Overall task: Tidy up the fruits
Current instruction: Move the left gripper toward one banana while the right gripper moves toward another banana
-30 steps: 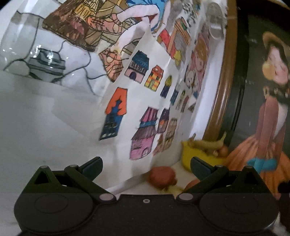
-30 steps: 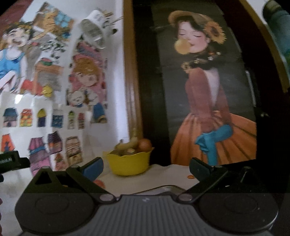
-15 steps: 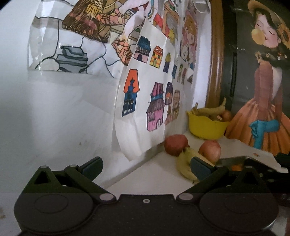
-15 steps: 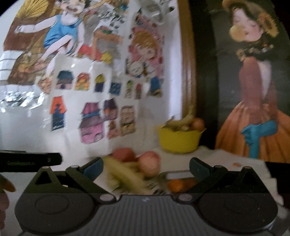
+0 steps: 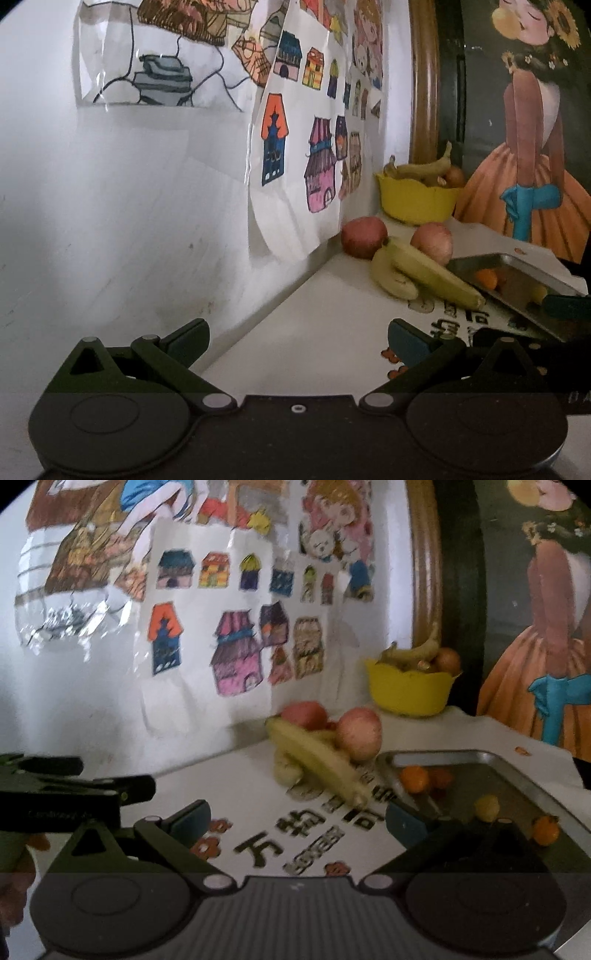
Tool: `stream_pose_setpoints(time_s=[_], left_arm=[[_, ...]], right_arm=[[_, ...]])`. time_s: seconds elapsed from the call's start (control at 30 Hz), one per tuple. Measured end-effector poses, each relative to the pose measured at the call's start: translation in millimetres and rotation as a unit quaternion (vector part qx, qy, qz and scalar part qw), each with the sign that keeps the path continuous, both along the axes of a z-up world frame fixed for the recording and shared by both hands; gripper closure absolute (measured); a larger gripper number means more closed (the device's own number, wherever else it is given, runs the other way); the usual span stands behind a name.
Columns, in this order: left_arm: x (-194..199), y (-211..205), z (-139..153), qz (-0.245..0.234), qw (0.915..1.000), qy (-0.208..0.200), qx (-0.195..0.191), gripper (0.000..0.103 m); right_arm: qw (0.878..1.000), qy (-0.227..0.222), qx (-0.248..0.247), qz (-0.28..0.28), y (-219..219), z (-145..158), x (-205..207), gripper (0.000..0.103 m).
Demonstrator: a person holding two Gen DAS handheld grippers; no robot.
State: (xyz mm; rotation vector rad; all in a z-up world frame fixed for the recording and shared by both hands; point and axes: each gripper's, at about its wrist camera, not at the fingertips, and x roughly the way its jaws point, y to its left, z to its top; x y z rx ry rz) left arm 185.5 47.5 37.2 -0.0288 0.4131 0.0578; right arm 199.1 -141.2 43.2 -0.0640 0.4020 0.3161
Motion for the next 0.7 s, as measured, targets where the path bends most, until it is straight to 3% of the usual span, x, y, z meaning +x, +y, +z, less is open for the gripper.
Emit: stream_pose_setpoints(time_s=[0.37, 0.7], left_arm=[[15, 4, -4, -0.012, 0.9997, 0.019, 0.010, 0.001], [53, -2, 1, -0.040, 0.9987, 0.031, 0.011, 0.001]], right_arm=[[0.999, 0.028, -0.016, 0.004, 4, -1, 7, 0.000], [0.998, 0.028, -0.022, -0.049, -10, 4, 61, 0.000]])
